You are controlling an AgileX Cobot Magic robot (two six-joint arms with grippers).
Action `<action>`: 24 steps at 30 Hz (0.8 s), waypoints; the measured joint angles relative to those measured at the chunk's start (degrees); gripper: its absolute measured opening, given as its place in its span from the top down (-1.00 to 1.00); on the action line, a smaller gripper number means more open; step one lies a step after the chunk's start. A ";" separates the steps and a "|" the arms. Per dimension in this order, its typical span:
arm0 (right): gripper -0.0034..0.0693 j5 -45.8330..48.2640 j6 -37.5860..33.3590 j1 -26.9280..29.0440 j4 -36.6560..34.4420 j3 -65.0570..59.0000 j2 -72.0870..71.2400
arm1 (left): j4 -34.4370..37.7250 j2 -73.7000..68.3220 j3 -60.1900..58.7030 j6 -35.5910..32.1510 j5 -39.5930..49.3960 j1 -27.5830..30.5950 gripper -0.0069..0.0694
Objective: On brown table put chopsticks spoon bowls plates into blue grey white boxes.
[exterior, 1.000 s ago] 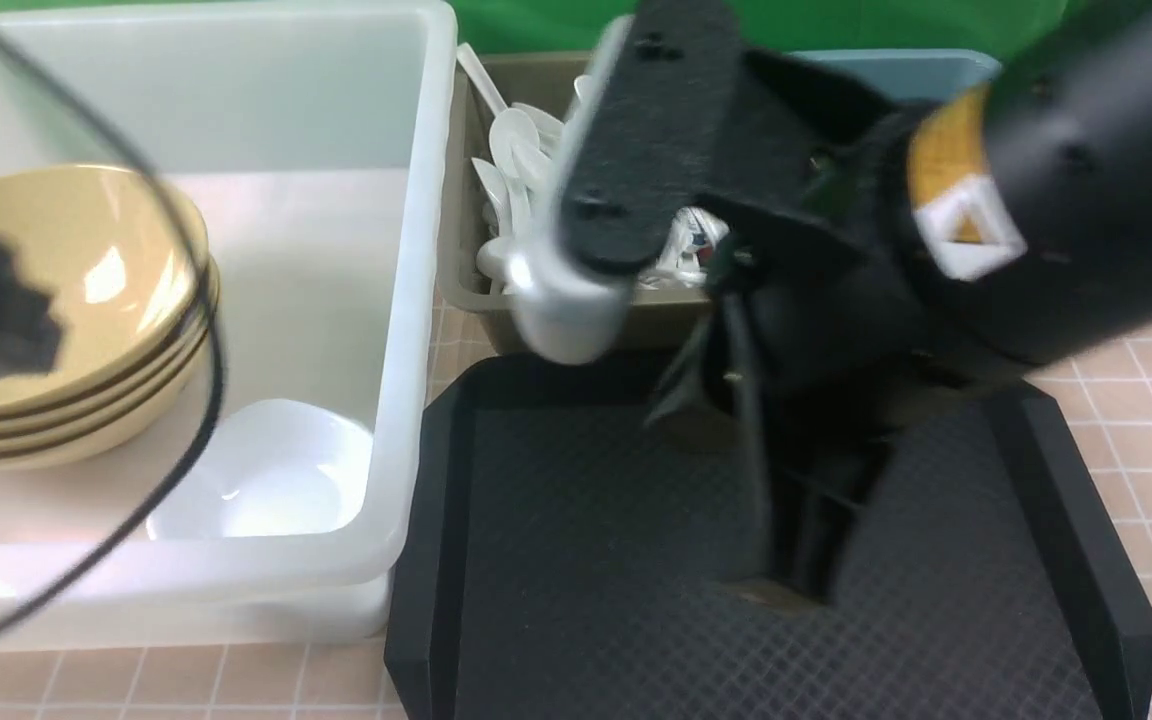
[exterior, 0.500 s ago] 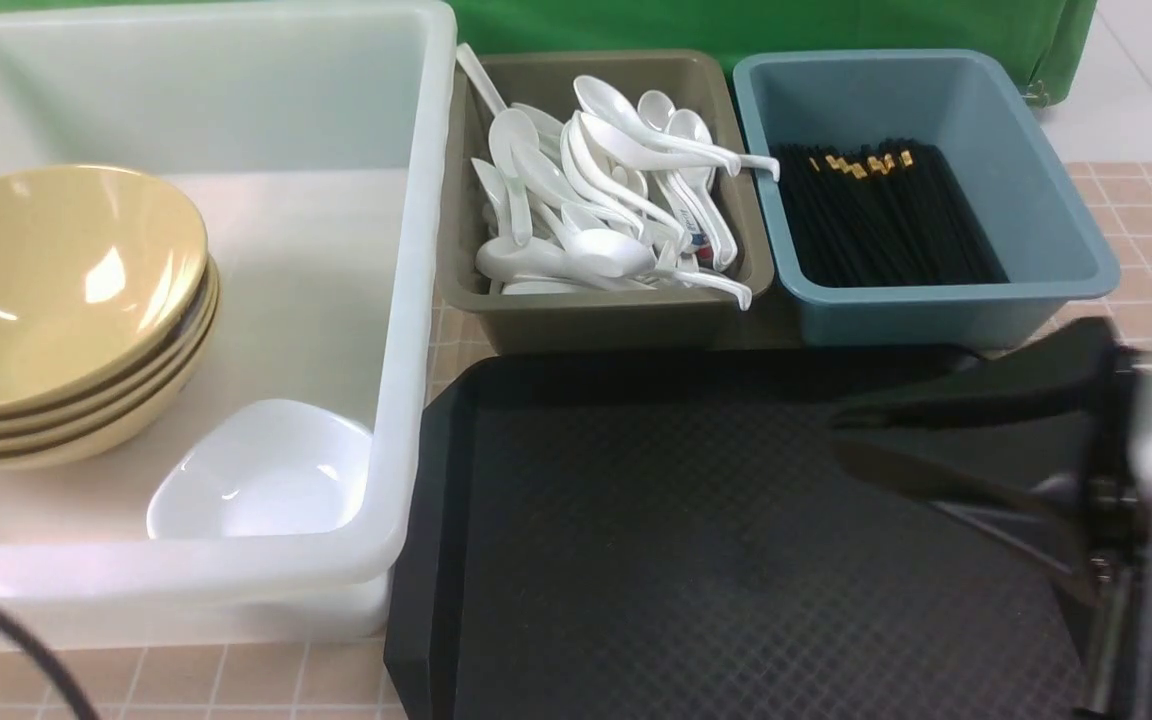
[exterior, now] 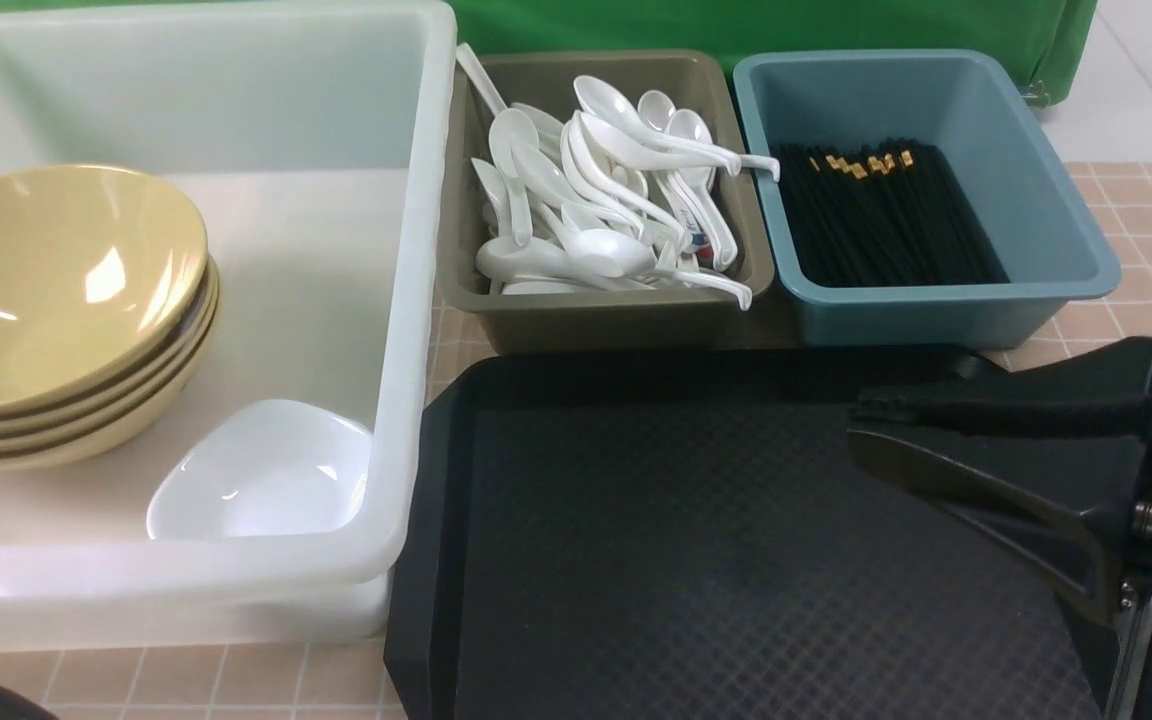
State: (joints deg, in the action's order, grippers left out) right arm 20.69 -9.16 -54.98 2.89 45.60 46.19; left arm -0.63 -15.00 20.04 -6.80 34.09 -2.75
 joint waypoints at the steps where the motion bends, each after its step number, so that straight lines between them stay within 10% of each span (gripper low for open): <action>1: 0.68 0.00 0.00 0.00 0.00 0.00 0.00 | 0.00 0.00 -0.37 0.00 0.05 0.00 0.81; 16: 0.76 -4.45 0.00 0.93 0.00 -4.75 -2.28 | 0.00 0.00 -1.70 0.00 0.37 0.00 0.81; 24: 0.81 -28.71 7.64 21.64 0.18 -25.74 -15.32 | 0.00 0.00 -1.70 0.00 0.37 0.00 0.81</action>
State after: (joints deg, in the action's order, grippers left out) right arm -8.02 -1.52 -33.34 3.07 19.87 30.87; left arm -0.63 -15.00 18.34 -6.80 34.46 -2.75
